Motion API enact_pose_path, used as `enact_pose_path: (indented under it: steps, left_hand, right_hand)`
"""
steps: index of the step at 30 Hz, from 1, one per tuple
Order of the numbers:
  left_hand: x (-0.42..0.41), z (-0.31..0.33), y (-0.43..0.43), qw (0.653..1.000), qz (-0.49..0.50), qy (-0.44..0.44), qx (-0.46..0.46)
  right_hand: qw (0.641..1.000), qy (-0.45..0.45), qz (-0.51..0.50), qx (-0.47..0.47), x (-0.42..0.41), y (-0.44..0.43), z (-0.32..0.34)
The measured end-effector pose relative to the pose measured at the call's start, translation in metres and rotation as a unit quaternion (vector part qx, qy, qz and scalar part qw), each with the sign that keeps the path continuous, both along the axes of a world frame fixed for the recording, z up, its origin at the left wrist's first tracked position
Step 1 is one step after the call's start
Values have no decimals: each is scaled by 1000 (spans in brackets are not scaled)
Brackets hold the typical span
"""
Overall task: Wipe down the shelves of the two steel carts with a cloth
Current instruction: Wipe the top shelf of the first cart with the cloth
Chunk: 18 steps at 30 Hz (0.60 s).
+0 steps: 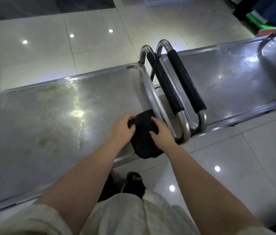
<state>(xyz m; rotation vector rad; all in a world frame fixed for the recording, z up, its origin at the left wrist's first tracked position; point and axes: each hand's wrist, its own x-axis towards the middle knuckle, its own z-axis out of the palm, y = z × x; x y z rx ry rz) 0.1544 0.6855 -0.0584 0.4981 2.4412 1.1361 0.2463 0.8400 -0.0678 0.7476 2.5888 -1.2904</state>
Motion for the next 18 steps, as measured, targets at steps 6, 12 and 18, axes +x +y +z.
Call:
enact_pose_path:
  steps: [6, 12, 18]
  left_hand:
    - [10, -50, -61, 961, -55, 163, -217]
    - [-9, -76, -97, 925, -24, 193, -325]
    - [-8, -95, -103, 930, -50, 165, -325]
  right_hand:
    - [943, -85, 180, 266, 16, -11, -43]
    - [909, -53, 217, 353, -11, -24, -61]
    - [911, -67, 195, 358, -10, -19, -74]
